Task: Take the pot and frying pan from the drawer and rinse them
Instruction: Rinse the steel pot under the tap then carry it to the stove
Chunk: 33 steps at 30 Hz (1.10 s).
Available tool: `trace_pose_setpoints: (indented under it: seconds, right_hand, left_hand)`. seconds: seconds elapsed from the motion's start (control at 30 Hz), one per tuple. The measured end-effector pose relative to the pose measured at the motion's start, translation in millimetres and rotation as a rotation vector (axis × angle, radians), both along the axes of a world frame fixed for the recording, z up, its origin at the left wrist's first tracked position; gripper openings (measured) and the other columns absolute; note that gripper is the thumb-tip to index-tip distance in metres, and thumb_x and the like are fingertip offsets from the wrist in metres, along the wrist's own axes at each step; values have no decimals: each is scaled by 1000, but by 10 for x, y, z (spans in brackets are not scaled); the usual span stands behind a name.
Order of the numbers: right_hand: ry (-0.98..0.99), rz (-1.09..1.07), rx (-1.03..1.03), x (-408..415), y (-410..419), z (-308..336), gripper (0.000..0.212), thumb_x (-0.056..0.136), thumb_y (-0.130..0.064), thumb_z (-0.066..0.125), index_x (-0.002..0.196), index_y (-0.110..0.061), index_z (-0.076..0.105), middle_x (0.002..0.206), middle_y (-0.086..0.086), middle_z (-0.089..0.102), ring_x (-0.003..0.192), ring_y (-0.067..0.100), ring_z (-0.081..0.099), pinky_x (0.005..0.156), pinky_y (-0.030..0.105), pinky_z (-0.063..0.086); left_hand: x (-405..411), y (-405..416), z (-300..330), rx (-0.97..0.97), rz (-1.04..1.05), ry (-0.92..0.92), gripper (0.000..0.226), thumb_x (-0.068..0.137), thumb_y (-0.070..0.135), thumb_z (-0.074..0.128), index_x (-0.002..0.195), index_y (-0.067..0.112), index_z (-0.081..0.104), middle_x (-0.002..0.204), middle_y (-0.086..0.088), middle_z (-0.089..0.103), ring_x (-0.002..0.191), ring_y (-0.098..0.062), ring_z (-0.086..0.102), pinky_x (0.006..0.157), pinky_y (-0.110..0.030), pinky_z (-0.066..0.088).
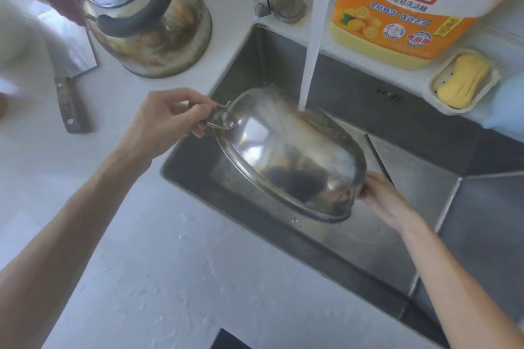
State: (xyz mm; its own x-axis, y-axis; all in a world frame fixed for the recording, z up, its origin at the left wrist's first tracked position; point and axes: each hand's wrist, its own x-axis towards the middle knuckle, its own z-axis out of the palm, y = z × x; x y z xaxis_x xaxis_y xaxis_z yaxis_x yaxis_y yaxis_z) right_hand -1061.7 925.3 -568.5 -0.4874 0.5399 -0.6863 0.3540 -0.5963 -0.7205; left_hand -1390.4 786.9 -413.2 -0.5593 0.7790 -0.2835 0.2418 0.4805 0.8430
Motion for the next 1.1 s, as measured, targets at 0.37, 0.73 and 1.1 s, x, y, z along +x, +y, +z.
trace_pose_setpoints:
  seconds: [0.37,0.73,1.1]
  right_hand:
    - [-194,222,590,-101,722,781,23,92,-24,55,106,-36,69,108,-18,68,101,-1,61,90,22,44]
    - [-112,-66,607,123,320,592,30,87,-12,63,83,-41,70,80,-21,71,76,-2,63,72,10,48]
    - [-201,133,185,-39,112,188,15,90,-8,54,90,-13,68,48,-12,56,47,3,43,40,11,29]
  left_hand:
    - [18,-411,-720,-433,-220,-159,6,88,22,62,88,22,56,78,-3,69,65,-10,68,68,-22,54]
    - [-94,-90,-530,-30,-230,267,34,91,11,58,99,44,60,78,19,65,69,-6,61,78,-23,50]
    - [-105,-19,-148,-32,-66,14,21,89,11,58,98,27,69,70,-16,56,61,-19,48,64,-23,45]
